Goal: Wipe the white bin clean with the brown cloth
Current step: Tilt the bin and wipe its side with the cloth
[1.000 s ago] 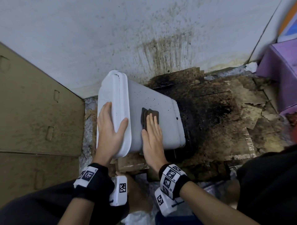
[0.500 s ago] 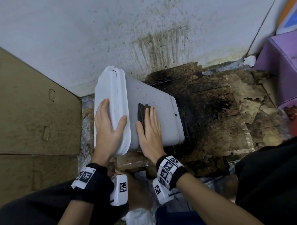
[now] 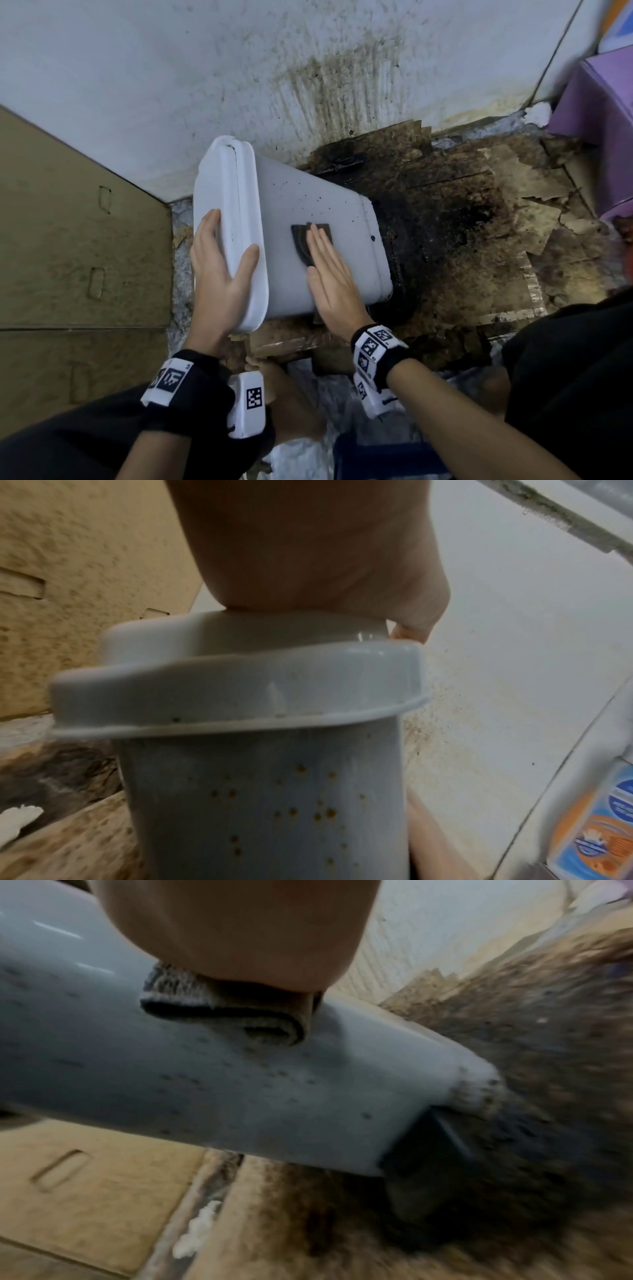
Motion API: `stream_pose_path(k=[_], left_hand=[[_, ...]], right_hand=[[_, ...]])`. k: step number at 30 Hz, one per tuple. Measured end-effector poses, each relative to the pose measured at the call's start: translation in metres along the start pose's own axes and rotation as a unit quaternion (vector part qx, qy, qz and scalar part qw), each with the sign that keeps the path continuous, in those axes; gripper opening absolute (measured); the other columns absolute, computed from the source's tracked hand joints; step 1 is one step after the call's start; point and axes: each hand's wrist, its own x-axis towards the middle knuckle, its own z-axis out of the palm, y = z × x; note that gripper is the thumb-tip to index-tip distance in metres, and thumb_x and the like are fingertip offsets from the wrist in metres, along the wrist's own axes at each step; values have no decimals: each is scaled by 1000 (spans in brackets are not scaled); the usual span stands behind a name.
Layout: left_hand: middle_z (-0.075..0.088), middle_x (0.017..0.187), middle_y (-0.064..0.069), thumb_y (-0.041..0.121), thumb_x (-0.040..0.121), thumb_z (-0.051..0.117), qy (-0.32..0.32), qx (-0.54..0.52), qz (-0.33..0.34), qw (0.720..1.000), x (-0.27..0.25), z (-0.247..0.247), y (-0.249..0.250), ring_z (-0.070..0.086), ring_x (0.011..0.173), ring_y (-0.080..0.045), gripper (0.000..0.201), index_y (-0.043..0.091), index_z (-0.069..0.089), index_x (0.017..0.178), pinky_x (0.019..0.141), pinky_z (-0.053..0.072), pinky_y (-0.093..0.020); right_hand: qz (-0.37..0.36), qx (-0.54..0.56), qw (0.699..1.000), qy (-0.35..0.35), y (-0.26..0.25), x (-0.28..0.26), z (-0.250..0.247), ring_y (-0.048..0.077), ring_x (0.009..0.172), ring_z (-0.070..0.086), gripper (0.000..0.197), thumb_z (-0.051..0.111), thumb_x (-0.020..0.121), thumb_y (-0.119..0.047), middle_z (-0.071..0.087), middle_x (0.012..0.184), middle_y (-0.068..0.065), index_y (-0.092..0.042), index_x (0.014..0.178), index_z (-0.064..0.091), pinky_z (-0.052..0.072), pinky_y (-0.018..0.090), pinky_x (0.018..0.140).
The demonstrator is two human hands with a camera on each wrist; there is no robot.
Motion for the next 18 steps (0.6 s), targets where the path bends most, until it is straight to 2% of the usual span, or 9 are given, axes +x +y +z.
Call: stream_pose_path(k=[4,7,10,14,18], left_hand=[[27,162,5,58,90,53,1,-27,-16,1000,1,-3,-5,25,151,-13,83,22,25,160,126,26,-47],[29,157,8,59,89,53,4,-33,-15,999,2,-5,-9,29,148,-14,83,22,27,159,124,28,-49],[31,156,9,58,90,54,5,-35,-10,999,2,-5,-11,31,148,-15,81,23,29,158,124,29,-50],[32,155,8,56,91,56,5,-36,-2,999,3,-5,-13,32,147,-18,78,22,30,157,123,30,-52],[33,157,5,55,92,55,3,-30,5,1000,3,-6,-14,31,147,-16,78,20,30,157,123,29,-51]], right_hand=[[58,5,998,21,49,-14,-5,3,157,1,56,29,111,-19,3,171,-9,-18,164,8,9,40,129],[149,26,986,65,81,-19,-2,2,156,-3,58,22,109,-32,-1,171,-11,-19,164,7,5,40,129],[223,49,968,102,97,-17,0,6,157,-4,62,20,106,-36,-1,168,-12,-17,163,9,3,39,129],[249,51,958,130,99,-13,5,2,155,-3,62,20,105,-37,5,170,-10,-18,163,12,-2,35,128],[272,53,950,147,91,-7,9,1,153,3,62,23,104,-35,11,171,-3,-15,163,17,2,35,128]])
